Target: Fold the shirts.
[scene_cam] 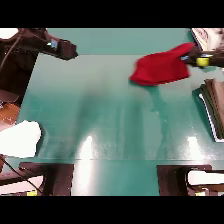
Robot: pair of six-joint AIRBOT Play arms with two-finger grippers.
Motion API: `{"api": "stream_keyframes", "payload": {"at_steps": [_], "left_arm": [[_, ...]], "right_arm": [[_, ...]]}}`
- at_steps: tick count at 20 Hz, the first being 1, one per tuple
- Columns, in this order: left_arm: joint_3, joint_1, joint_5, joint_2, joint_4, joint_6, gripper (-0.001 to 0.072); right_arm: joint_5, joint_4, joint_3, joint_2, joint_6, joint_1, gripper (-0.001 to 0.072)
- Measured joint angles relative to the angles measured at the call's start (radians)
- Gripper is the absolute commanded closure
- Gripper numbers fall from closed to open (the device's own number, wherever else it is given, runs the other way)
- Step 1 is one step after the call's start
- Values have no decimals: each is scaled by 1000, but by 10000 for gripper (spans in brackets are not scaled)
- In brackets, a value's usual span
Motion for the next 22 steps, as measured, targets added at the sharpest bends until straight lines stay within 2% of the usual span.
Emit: {"api": "stream_keyframes", "payload": {"at_steps": [5,12,17,22], "left_arm": [[0,-89,85,0,-2,0,679],[0,-117,86,-2,-4,-1,679],[0,-119,80,-5,-2,-2,679],[0,-119,79,-5,4,-1,679]], "right_arm": [[-39,-14,0,43,8,-246,694],[-121,43,32,40,-10,-400,694],[-21,79,150,73,-39,-477,695],[82,83,167,167,-57,-576,695]]}}
